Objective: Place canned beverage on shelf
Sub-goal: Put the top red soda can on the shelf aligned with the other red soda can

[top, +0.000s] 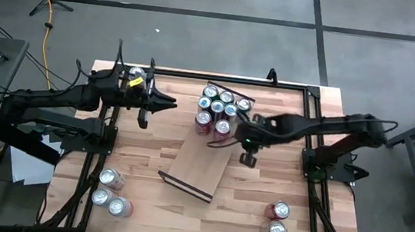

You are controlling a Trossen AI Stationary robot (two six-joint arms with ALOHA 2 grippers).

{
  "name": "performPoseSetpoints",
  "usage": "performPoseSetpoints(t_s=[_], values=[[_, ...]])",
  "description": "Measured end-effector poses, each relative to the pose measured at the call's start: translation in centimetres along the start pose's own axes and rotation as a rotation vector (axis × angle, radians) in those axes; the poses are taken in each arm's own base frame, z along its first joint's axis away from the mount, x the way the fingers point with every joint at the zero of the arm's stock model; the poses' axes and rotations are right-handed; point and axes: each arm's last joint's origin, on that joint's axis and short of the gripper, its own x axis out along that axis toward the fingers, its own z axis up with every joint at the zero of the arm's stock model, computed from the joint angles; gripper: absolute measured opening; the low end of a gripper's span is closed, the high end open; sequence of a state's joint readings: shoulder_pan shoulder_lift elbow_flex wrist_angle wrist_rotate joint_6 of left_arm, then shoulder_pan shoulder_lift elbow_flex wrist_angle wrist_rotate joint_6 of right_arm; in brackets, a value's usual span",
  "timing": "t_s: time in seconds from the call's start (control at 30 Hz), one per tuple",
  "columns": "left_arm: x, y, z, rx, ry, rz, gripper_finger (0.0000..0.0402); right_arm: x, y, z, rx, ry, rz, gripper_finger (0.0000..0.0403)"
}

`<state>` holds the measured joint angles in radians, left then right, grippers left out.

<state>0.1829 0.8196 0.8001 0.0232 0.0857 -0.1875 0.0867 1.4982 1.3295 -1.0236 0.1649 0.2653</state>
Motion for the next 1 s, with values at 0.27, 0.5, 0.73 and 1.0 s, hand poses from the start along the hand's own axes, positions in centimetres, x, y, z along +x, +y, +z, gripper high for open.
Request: performPoseSetpoints(t_s=[0.27,0.5,0.73,1.0], values=[[0.6,0.9,-4.9,-0.078,0.064,-0.005,0.0,3.4,0.0,-3.7,0.355,-0.245,0.118,0.0005],[0.2,1.9,-10.2,-0.162,0.11,0.024,0.0,6.2,0.1,-3.3,0.364,-0.29,0.051,0.0002],[-0.2,2.4,-12.5,-0.181,0.19,0.072,0.0,8.5,0.2,-2.3,0.327,-0.303,0.034,0.0],[-0.3,2.5,-13.1,-0.22,0.209,0.084,0.0,9.0,-0.2,-2.0,0.338,-0.32,0.009,0.0]])
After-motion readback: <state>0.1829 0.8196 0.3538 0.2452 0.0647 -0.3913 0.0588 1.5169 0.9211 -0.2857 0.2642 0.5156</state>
